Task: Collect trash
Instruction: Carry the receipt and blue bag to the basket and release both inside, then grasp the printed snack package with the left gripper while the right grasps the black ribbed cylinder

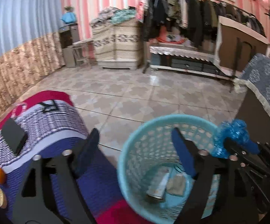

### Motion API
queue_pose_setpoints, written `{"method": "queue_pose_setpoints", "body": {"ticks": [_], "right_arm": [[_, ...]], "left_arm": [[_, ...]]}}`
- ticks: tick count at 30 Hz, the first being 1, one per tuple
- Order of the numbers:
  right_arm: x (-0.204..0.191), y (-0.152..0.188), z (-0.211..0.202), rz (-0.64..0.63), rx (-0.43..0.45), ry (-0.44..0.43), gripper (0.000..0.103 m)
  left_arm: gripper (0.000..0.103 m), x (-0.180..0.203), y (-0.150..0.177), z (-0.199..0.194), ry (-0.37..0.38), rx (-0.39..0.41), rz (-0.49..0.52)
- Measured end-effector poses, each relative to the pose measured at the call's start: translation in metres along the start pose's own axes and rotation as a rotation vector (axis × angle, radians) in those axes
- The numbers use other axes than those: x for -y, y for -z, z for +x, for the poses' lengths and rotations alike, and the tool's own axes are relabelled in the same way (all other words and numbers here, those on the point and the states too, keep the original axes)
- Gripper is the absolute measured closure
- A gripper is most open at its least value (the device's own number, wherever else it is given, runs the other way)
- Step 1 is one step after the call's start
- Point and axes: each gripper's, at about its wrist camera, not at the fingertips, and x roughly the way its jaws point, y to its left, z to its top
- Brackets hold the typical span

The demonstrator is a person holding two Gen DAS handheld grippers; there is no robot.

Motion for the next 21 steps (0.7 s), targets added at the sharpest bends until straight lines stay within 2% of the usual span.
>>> {"method": "queue_pose_setpoints", "body": {"ticks": [1, 3, 6, 10, 12, 17, 21], "right_arm": [[-0.002, 0.0, 0.001, 0.002, 0.002, -0.002, 0.062], [-0.006, -0.001, 0.0, 0.007, 0.016, -0.005, 0.042], [-0.013, -0.002, -0.003, -0.009, 0.034, -0.007, 0.034], [-0.023, -0.005, -0.01, -0.038, 0.062, 0.016, 0.019], [-0.027, -0.007, -0.015, -0.044, 0.075, 0.013, 0.013], [-0.044, -0.009, -0.031, -0.047, 0.094, -0.016, 0.01], [-0.071, -0.012, -0.049, -0.063, 0.118, -0.074, 0.01]], "left_arm": [[0.017, -0.005, 0.0, -0.003, -0.015, 0.004, -0.009], [0.015, -0.016, -0.001, -0.007, -0.034, 0.001, -0.022], [0.011, -0.032, -0.001, -0.015, -0.071, 0.0, -0.04], [0.01, -0.05, -0.001, -0.029, -0.066, 0.004, -0.083], [0.006, -0.06, -0.002, -0.041, -0.07, 0.019, -0.105], [0.006, -0.085, -0.002, -0.074, -0.095, 0.063, -0.137], [0.006, -0.108, 0.004, -0.099, -0.131, 0.075, -0.152]]}}
